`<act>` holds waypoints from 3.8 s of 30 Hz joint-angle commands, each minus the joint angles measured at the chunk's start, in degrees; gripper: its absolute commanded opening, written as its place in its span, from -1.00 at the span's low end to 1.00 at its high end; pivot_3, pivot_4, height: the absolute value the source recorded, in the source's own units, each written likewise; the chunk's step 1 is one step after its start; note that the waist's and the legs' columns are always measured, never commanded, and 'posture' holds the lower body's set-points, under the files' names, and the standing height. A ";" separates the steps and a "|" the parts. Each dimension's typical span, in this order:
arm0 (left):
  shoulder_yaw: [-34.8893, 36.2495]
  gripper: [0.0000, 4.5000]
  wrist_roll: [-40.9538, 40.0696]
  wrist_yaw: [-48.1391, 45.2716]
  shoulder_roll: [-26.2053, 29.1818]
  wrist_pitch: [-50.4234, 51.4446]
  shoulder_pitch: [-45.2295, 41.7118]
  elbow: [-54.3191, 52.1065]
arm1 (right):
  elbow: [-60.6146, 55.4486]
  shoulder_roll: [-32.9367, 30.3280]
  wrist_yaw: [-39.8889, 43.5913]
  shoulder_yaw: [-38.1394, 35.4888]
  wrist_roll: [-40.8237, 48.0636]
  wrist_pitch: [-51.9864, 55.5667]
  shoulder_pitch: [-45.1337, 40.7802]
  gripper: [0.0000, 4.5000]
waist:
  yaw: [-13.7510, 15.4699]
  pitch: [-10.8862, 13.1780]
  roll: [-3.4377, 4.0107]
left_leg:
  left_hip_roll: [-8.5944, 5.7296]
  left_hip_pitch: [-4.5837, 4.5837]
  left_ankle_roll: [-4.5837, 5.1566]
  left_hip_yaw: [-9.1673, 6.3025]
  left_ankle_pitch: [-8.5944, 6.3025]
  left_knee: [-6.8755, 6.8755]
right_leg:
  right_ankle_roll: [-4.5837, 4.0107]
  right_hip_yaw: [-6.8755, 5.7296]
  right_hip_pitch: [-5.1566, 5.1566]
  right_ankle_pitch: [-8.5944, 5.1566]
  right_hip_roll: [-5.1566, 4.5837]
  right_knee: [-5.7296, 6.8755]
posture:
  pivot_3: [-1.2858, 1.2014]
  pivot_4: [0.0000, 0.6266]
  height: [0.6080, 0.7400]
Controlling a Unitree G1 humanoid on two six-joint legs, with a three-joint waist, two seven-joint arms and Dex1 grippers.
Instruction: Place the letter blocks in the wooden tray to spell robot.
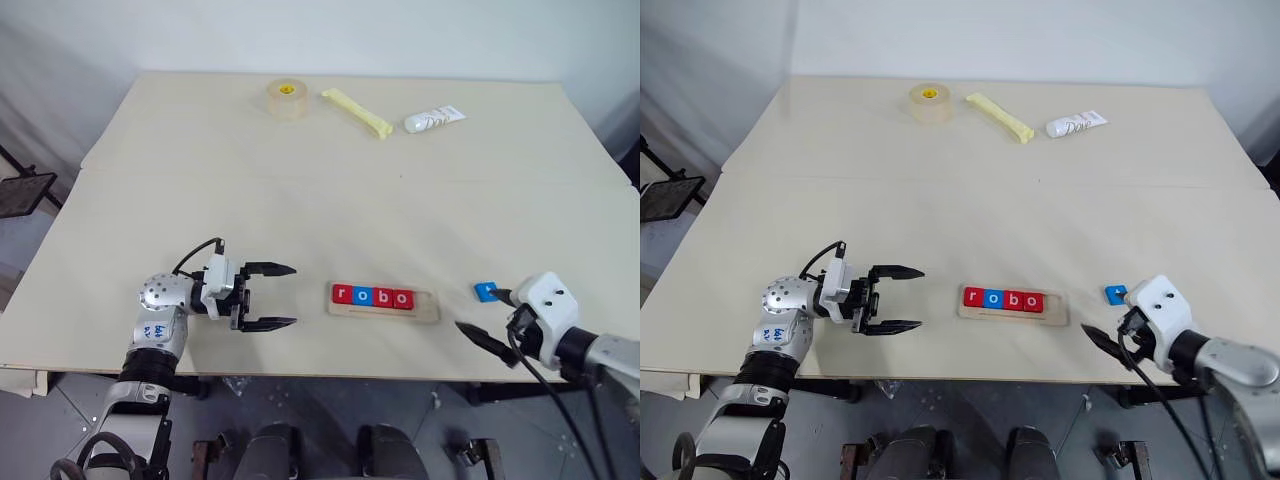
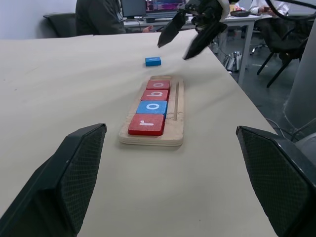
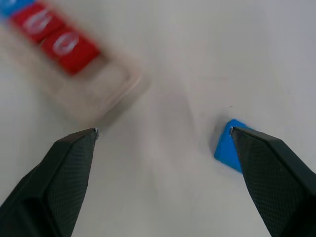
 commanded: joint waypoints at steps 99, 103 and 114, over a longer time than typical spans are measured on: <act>-1.01 1.00 -1.12 7.73 -1.48 0.27 9.41 -11.75 | 19.00 -2.70 25.95 26.14 -12.73 -5.34 -36.49 -0.99 | -0.04 0.01 0.01 | -0.20 -0.07 0.00 -0.54 0.01 0.08 | 0.01 -0.80 0.24 0.00 -0.37 -0.01 | 0.03 -0.52 1.00; -0.90 1.00 -1.12 8.12 -1.29 0.41 10.10 -12.48 | 19.02 -0.81 25.59 27.34 -12.82 -4.99 -37.24 -0.99 | -0.08 0.01 0.01 | -0.20 -0.07 0.01 -0.55 0.01 0.08 | 0.01 -0.81 0.25 0.00 -0.38 -0.01 | 0.03 -0.52 1.00; -1.02 1.00 -0.88 8.68 -1.45 0.48 8.97 -11.84 | 19.51 -0.36 24.43 26.70 -12.69 -4.83 -37.61 -0.99 | -0.07 0.01 0.01 | -0.21 -0.06 0.01 -0.62 0.01 0.09 | 0.01 -0.86 0.30 0.00 -0.39 -0.01 | 0.03 -0.52 1.00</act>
